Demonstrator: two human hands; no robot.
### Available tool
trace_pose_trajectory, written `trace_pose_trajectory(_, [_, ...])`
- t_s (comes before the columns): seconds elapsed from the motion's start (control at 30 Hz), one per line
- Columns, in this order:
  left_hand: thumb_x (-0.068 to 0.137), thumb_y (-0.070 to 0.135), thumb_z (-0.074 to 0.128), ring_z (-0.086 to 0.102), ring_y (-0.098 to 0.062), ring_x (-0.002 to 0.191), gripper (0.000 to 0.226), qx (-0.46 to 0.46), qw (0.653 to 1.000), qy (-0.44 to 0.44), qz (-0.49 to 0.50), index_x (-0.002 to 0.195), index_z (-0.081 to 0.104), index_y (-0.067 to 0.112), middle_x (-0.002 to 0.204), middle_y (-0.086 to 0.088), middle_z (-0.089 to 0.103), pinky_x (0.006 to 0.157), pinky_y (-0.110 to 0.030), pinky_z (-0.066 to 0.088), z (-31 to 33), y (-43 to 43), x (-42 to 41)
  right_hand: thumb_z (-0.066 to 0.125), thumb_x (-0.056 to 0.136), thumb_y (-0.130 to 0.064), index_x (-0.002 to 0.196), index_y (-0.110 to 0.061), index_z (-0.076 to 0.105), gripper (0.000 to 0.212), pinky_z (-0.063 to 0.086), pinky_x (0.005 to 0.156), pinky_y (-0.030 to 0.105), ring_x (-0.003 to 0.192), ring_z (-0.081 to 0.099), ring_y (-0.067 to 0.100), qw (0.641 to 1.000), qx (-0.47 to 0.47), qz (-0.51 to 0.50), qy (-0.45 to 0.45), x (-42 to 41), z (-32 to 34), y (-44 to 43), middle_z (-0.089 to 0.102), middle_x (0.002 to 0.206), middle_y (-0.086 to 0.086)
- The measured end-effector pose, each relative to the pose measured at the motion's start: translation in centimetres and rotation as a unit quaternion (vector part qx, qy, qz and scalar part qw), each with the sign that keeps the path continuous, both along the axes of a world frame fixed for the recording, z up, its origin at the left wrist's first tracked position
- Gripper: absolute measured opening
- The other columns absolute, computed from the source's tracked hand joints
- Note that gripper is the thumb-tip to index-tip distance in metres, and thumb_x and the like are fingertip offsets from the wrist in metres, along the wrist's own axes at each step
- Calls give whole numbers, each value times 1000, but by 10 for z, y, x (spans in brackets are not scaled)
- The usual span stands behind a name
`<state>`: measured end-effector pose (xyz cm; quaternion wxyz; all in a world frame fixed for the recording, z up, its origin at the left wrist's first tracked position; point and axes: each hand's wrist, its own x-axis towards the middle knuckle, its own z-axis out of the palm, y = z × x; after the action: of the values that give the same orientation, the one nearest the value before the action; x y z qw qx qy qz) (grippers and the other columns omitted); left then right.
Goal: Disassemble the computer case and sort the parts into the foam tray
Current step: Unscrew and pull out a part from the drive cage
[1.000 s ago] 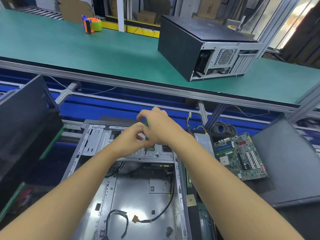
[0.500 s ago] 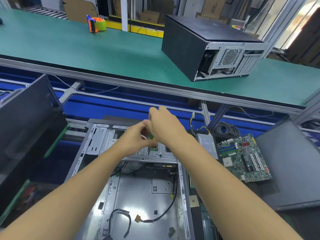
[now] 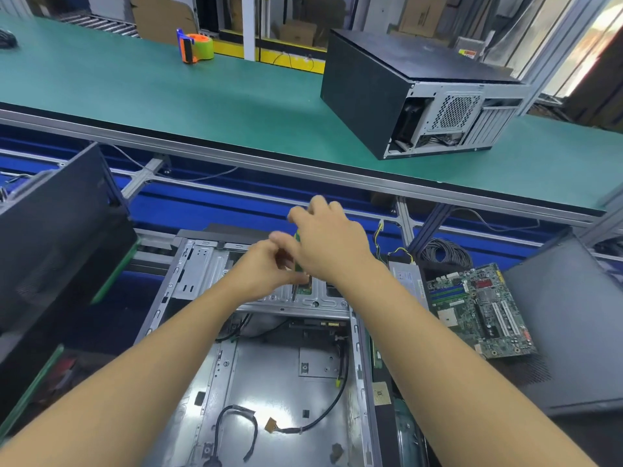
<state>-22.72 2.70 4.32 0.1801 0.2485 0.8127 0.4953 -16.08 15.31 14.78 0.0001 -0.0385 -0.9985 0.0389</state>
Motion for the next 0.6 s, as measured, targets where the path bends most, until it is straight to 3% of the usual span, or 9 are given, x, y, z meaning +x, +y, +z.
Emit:
trace_pose_trajectory(0.07, [63,33,92,53,1,61,40,4,1000,1,21,83,59,25,73,7,60,58,-16,44,-1,6,4,33,99,-66,126,-18,51,58,33,68,38,99,51,32,998,24,-56,2,-1,-1,-2,51,114,7])
trace_pose_trajectory(0.17, [71,31,88,52,5,63,35,13,1000,-8,4,87,57,34,82,13,60,62,-15,41,-2,8,7,42,102,-54,110,-11,50,44,32,58,35,72,46,27,996,-28,-74,-31,-2,0,-3,43,79,1])
trace_pose_trajectory(0.23, [80,30,82,62,3,79,24,33,998,-30,-40,89,63,42,94,15,68,75,-23,48,3,3,8,47,103,-39,108,-10,47,30,39,61,37,77,51,28,995,-72,-45,-42,-2,1,-1,48,85,5])
trace_pose_trajectory(0.3, [88,18,75,68,-14,96,23,72,994,-37,-71,91,69,39,101,5,74,88,-31,53,5,-1,6,48,102,-25,119,-11,47,21,47,76,41,95,55,31,993,-91,-6,-69,-2,6,2,53,110,9])
trace_pose_trajectory(0.37, [87,10,75,68,-26,98,21,72,995,-33,-55,92,72,30,99,-8,74,92,-38,53,6,-4,5,47,100,-17,130,-17,45,30,46,79,41,99,52,28,988,-109,26,-106,-2,11,4,46,123,4])
trace_pose_trajectory(0.43, [81,11,81,70,-16,87,21,62,997,-40,-39,94,71,24,91,-2,75,83,-33,54,2,-3,3,48,96,-11,133,-22,45,39,44,80,41,101,49,25,981,-129,43,-140,-1,15,5,42,123,2])
trace_pose_trajectory(0.5, [71,22,87,69,-6,77,33,44,998,-27,-23,95,66,17,85,5,75,72,-25,53,1,0,4,52,95,-17,131,-23,45,37,45,82,41,107,47,26,979,-136,38,-145,-1,14,5,43,123,3])
trace_pose_trajectory(0.6, [59,38,86,66,-14,76,48,20,1000,-9,-12,96,60,22,83,7,71,68,-35,57,1,8,5,52,97,-52,121,-17,43,44,39,73,40,99,44,30,991,-80,-25,-102,2,9,-1,42,110,6])
